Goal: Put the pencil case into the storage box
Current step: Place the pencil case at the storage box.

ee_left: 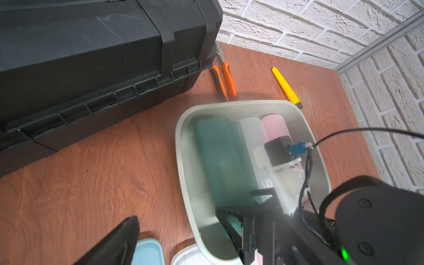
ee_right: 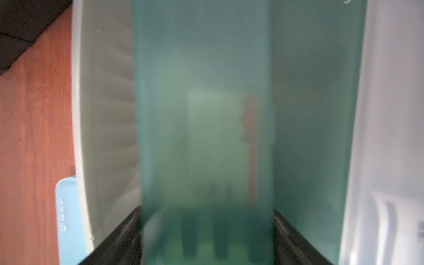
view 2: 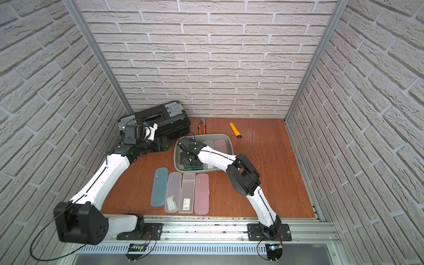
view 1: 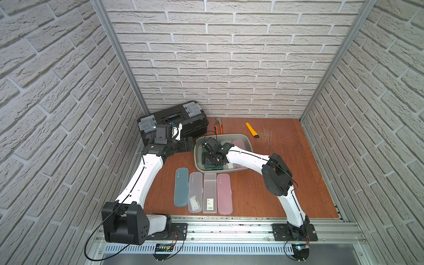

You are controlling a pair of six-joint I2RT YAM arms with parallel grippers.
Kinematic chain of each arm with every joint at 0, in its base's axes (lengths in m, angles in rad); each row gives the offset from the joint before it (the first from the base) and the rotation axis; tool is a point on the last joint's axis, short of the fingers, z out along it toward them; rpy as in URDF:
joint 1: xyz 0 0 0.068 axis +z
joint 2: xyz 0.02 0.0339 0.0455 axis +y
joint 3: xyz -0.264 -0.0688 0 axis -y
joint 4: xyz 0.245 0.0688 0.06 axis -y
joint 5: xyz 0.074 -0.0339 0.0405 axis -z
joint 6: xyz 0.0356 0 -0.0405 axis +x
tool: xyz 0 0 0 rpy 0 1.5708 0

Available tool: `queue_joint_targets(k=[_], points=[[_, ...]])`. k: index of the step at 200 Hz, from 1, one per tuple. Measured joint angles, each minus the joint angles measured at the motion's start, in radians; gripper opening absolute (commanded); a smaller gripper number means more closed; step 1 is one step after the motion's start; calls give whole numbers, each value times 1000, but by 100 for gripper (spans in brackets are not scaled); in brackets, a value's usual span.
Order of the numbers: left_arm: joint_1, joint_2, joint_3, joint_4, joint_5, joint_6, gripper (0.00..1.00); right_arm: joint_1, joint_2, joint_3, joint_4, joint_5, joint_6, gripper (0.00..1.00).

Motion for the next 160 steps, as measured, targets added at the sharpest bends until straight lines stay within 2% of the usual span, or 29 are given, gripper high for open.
queue_joint_targets(k=[37, 55, 67, 112, 138, 160], points=[[0, 0, 0, 0, 0, 0, 98, 0, 0, 0, 21, -16, -8, 87], [0, 0, 0, 0, 0, 0, 99, -2, -2, -6, 39, -20, -25, 84], [0, 0, 0, 0, 0, 0, 98, -6, -12, -21, 61, -24, -37, 79], [0, -2, -2, 0, 2, -1, 99, -40, -31, -42, 104, -48, -90, 49], [0, -4, -2, 0, 3, -1, 99, -60, -24, -23, 90, -54, -129, 42], [0, -5, -3, 1, 7, -1, 99, -69, 12, 34, 80, -55, -158, 39]])
